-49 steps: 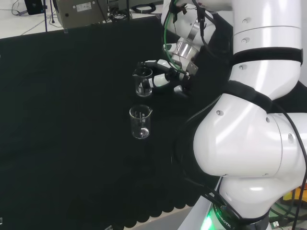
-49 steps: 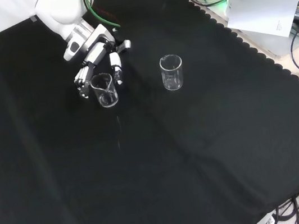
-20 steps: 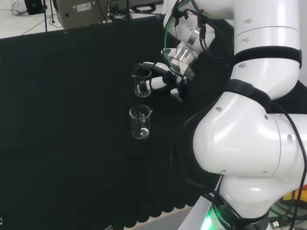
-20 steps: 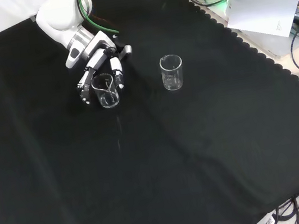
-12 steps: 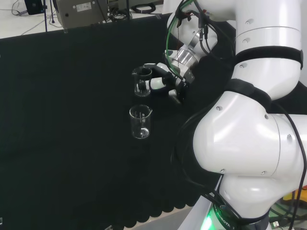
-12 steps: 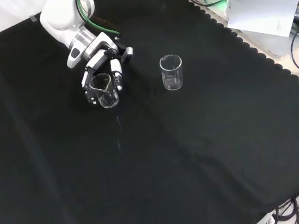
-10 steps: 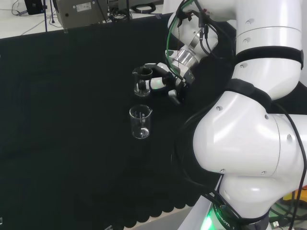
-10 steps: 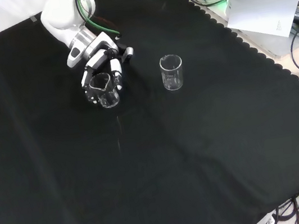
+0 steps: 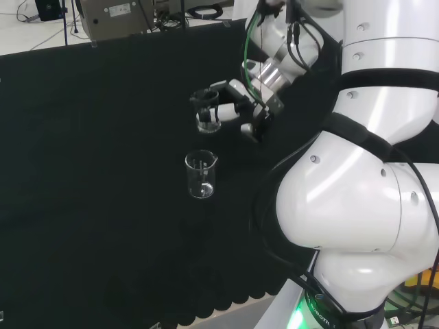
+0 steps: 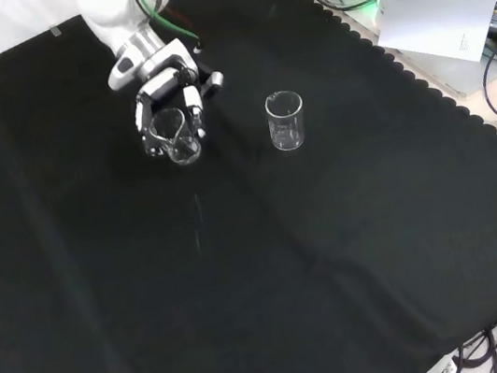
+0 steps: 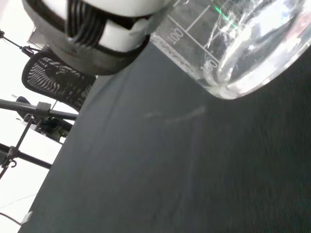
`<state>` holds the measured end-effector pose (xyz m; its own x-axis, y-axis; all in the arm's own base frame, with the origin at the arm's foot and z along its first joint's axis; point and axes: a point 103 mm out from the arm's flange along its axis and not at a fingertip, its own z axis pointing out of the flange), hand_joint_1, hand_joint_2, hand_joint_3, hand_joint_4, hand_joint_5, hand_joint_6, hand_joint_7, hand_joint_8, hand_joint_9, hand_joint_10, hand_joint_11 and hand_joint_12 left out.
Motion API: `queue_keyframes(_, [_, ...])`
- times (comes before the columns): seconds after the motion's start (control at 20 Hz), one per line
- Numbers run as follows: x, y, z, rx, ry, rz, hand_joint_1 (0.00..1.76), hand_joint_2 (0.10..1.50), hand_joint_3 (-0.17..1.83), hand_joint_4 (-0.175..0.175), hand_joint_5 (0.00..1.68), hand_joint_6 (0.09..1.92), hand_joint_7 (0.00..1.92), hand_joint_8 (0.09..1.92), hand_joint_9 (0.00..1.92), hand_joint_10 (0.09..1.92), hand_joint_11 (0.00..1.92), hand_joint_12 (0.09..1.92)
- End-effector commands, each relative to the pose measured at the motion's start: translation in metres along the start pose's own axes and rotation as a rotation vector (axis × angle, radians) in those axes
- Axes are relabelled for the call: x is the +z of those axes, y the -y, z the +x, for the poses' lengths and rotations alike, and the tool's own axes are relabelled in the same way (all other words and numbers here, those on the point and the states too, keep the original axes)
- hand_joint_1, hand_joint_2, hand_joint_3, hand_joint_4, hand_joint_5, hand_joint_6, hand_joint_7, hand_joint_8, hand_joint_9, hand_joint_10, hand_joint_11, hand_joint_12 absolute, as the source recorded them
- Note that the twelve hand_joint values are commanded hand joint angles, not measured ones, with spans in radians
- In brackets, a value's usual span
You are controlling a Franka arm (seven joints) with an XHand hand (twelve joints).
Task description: Pick up the beaker on the right.
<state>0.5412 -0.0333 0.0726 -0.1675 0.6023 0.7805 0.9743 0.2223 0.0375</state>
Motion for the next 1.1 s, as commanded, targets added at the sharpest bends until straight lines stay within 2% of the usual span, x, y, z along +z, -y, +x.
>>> queue_keyframes(0.05, [-0.076, 0.004, 0.059, -0.147, 0.326, -0.107, 1.31, 1.03, -0.17, -0.072, 1.32, 0.39, 1.58, 0.09, 1.54, 0.57, 1.31, 0.84])
queue_keyframes(0.1, [-0.082, 0.007, 0.066, -0.152, 0.355, -0.105, 1.31, 1.02, -0.17, -0.072, 1.32, 0.38, 1.59, 0.09, 1.54, 0.57, 1.31, 0.84])
queue_keyframes(0.2, [-0.091, 0.015, 0.075, -0.156, 0.391, -0.098, 1.32, 1.02, -0.17, -0.139, 1.38, 0.31, 1.55, 0.09, 1.57, 0.56, 1.35, 0.83])
queue_keyframes(0.3, [-0.096, 0.024, 0.082, -0.151, 0.412, -0.083, 1.32, 1.02, -0.17, -0.167, 1.41, 0.27, 1.54, 0.09, 1.59, 0.56, 1.38, 0.83])
queue_keyframes(0.75, [-0.096, 0.083, 0.102, -0.092, 0.483, -0.036, 1.32, 1.02, -0.17, -0.175, 1.44, 0.21, 1.53, 0.09, 1.63, 0.5, 1.45, 0.74])
queue_keyframes(1.1, [-0.095, 0.117, 0.113, -0.059, 0.519, 0.042, 1.32, 1.02, -0.17, -0.175, 1.46, 0.16, 1.54, 0.09, 1.68, 0.44, 1.49, 0.7])
